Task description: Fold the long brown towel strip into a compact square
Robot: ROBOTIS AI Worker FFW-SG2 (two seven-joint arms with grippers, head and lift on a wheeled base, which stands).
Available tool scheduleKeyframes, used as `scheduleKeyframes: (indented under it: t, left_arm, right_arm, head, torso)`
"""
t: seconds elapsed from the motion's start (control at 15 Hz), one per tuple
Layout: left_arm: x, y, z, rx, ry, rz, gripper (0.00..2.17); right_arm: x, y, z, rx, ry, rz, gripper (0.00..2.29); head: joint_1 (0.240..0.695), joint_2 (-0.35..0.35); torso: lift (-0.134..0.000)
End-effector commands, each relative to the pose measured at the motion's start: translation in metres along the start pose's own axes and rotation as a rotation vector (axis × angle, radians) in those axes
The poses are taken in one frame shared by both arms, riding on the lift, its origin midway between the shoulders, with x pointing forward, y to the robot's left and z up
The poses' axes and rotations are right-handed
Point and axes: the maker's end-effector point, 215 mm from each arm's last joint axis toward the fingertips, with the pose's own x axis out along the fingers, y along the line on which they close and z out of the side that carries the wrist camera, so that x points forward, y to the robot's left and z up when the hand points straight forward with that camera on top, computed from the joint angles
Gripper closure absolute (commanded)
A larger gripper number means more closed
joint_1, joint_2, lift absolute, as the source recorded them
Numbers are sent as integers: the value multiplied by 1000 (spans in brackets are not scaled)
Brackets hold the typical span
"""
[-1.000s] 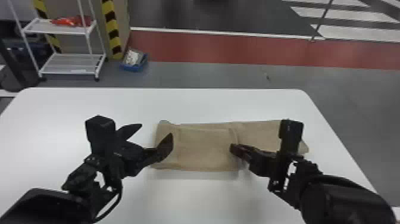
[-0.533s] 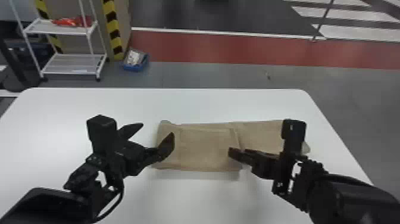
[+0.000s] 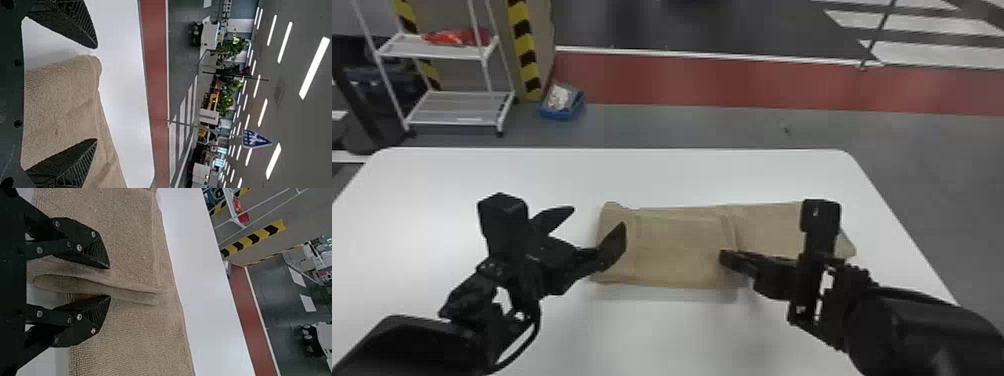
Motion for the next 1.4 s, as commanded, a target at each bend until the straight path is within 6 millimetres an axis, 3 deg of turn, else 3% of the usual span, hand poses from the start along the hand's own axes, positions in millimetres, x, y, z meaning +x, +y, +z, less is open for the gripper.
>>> scheduleKeyframes:
  t: [0.0,0.33,0.4,0.47,0.67,0.73,0.8,0.87,1.33]
  left_arm:
    - [0,0,1,-4,-3,-4,29]
    - [-2,0,0,-7,-1,-8,29]
    - [-2,0,-1,-7,0,-8,29]
    - [-2,2,-1,-5,2,-6,29]
    - [-4,2,1,-8,-3,-6,29]
    - [-4,1,0,-8,-3,-6,29]
    - [-5,2,1,-8,-5,-5,29]
    - [-5,2,1,-8,-5,-5,29]
    - [-2,-5,0,-5,-1,-4,29]
  right_arm:
    - [0,-1,-8,6,30,-7,765]
    - [1,1,-8,3,29,-5,792]
    - [1,2,-8,3,29,-2,1153]
    - [1,2,-7,2,28,-2,1288]
    - [-2,11,-2,-3,15,17,1291]
    - [-3,12,0,-8,9,14,1217]
    - [-3,13,1,-12,9,13,988]
    - [-4,11,2,-15,8,7,947]
    - [-4,9,6,-13,3,5,950]
  head:
    - [695,-99]
    - [695,-100]
    - [695,-99]
    - [695,-97]
    - [695,-93]
    - [695,-91]
    - [695,-87]
    - [695,-86]
    - [695,-94]
  torso:
    - [-124]
    - [-124]
    - [-124]
    - [-124]
    - [-124]
    - [-124]
    - [-124]
    - [-124]
    - [-124]
